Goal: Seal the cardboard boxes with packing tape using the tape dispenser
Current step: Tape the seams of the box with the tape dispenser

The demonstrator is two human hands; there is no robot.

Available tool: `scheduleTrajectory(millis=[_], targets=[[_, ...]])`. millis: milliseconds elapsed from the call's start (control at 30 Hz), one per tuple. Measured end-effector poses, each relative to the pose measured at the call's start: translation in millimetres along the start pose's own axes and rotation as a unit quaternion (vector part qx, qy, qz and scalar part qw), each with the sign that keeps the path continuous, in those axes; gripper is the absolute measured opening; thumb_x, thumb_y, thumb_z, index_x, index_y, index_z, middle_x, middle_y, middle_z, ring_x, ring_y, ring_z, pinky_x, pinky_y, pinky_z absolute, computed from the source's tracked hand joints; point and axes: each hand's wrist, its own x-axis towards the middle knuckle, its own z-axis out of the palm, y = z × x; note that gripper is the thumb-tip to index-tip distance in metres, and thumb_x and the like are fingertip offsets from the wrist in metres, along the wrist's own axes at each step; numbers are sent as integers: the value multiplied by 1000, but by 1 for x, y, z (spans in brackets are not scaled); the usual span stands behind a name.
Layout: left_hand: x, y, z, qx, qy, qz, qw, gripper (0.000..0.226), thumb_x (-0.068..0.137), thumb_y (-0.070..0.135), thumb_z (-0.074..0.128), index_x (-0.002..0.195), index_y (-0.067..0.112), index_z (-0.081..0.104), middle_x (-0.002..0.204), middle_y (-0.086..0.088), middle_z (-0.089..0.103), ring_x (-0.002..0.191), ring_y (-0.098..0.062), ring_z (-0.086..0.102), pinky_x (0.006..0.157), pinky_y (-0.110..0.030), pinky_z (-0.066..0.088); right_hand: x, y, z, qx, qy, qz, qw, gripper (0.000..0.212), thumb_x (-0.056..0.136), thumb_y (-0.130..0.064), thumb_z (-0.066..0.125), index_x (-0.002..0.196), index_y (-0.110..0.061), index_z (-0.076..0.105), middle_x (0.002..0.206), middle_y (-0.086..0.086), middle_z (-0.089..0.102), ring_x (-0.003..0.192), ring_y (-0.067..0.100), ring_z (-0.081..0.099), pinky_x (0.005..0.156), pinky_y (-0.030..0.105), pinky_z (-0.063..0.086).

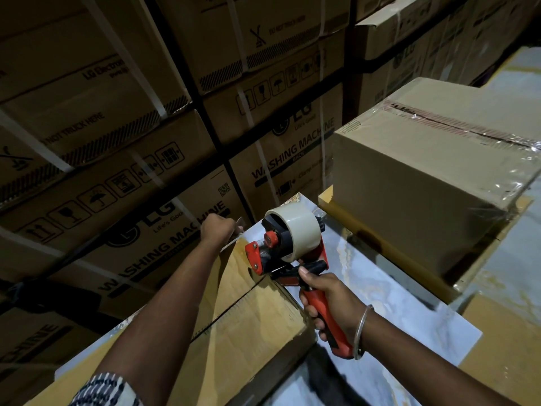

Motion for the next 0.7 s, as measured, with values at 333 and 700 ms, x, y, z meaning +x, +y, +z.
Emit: scheduleTrajectory(millis=[333,700], targets=[[-11,-9,0,123,-7,12,992,16,85,16,64,82,4,74,87,-13,72,79,-24,66,64,-32,51,8,5,0,3,-5,28,1000,57,88,-67,54,59,-18,53,57,2,39,43,16,31,44,23,26],[-41,-36,-1,161,42,235,958,36,104,37,47,128,14,62,125,-5,63,112,-21,57,86,-30,41,14,10,-1,-10,-4,7,1000,57,87,-67,54,62,-16,53,56,3,41,43,16,32,45,23,27]])
